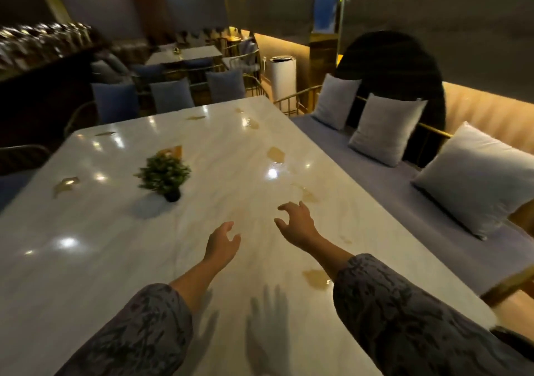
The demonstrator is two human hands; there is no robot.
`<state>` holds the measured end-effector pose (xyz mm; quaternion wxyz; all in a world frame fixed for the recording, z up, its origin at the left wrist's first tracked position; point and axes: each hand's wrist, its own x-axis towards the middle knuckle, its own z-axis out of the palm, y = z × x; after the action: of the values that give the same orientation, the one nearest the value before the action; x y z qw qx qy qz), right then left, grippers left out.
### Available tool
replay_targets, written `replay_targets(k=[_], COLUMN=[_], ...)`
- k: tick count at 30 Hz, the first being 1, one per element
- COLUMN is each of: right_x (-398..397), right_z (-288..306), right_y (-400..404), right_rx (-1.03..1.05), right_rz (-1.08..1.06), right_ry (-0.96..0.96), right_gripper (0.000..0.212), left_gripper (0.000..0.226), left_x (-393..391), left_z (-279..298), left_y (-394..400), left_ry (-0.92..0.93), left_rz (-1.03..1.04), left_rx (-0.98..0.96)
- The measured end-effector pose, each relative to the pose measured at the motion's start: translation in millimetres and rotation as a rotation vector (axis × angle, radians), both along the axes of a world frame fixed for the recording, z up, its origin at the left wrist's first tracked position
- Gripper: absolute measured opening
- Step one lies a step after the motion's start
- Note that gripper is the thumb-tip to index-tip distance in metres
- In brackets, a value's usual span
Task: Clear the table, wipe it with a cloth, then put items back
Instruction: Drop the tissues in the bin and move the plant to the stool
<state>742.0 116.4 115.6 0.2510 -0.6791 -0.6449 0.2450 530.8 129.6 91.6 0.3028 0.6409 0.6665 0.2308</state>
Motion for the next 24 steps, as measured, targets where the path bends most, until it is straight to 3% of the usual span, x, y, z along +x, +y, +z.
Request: replay_targets(k=[9,17,24], right_x=[-141,-203,-248], right_z=[-13,-23,-35], right_y=[7,39,84], right_rx=[-0.076,-0.119,-0.183], right_rz=[0.161,0.280,0.277], right_ry=[-0.019,-0.053,0.029], right_gripper=[0.048,0.049,0.051], left_gripper=[0.054,0.057,0.052], left_x=[-138,-215,-250], left_z=[-13,-28,-46], left_y=[-21,-24,-20], left_ry=[-0.029,-0.063,-0.056], left_rz=[0.093,0.210,0.363], left_rx=[-0.093,-0.102,-0.120])
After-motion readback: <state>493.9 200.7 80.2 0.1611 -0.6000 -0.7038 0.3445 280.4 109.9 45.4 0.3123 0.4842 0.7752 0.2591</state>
